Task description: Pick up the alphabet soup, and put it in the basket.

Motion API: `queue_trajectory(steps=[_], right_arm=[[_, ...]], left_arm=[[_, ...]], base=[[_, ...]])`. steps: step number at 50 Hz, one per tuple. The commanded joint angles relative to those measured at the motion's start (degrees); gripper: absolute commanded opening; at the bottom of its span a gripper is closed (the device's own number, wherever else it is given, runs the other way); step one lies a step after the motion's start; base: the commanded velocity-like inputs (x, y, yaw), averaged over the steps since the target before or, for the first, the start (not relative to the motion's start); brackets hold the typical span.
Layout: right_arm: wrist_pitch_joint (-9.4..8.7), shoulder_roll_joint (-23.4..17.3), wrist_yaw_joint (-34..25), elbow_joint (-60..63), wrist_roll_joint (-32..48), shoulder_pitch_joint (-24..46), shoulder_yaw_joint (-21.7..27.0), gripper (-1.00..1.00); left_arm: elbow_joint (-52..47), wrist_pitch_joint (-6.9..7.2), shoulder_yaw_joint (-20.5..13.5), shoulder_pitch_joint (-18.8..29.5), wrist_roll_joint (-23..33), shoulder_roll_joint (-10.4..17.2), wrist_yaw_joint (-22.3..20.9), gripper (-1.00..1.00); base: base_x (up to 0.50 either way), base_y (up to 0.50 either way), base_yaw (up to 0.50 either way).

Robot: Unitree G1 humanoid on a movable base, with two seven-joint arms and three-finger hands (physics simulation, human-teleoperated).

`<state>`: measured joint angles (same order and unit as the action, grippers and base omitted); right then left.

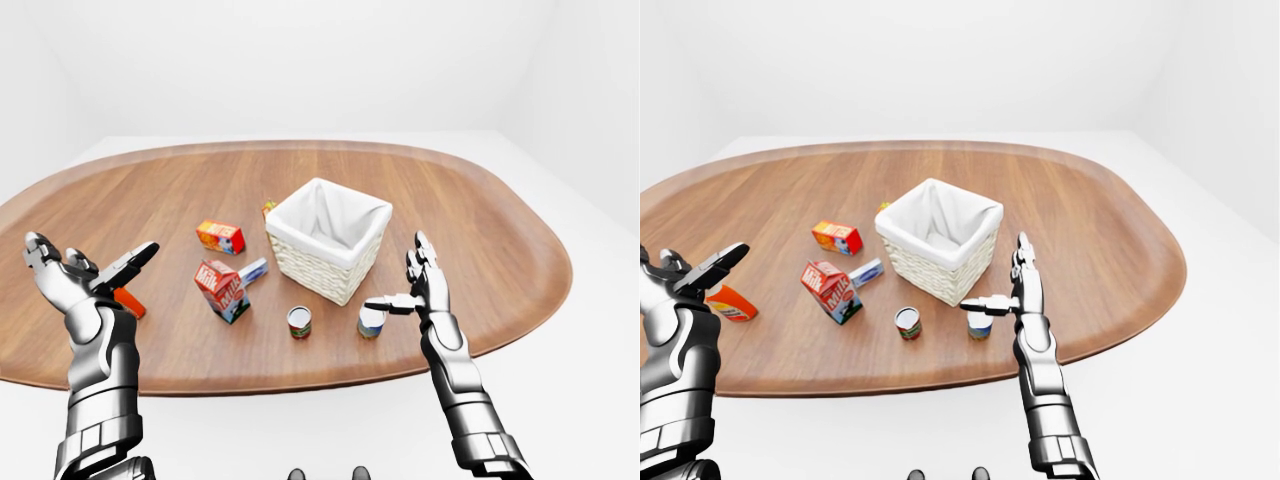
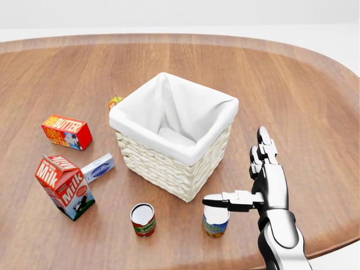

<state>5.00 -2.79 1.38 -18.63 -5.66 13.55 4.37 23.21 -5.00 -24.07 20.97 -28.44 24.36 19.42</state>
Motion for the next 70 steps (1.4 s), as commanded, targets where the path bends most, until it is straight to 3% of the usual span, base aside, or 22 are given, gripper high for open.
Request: queue_trajectory(steps=[1,32,33,35,50,70], right_arm=[[0.0,0.01,-0.11,-1.08,-0.78,-0.47,0.29,1.0],[0.0,-0.73,0.63,2.57,-1.07,-1.25,0.21,1.0],[-3.05,-0.06,2.23,7.79,-0.81,-0.81,-0.43,1.0],[-4.0,0.13,2.36,8.82,-0.64,-0.89,-0.46,1.0],[-3.88,0.36,2.3,8.77,-0.32,-0.93,-0.19,1.0],[-1.97,0.58,2.64,10.27,-1.37,-3.71,0.27,1.0]], left_arm=[[0.14,0.0,0.0,0.03,0.03,0.04,0.14,1.0],[0.9,0.0,0.17,0.29,0.01,0.07,-0.09,1.0],[0.89,0.0,0.17,0.29,0.02,0.07,-0.09,1.0],[0.77,0.0,0.15,0.21,-0.02,0.08,-0.13,1.0],[0.32,0.0,0.12,0.04,0.11,-0.01,-0.07,1.0],[0.7,0.0,0.09,0.31,0.27,-0.02,0.1,1.0]], base=[[0.17,-0.04,0.0],[0.17,-0.03,0.0],[0.18,-0.04,0.0],[0.17,-0.04,0.0],[0.17,-0.04,0.0],[0.14,-0.03,0.0]])
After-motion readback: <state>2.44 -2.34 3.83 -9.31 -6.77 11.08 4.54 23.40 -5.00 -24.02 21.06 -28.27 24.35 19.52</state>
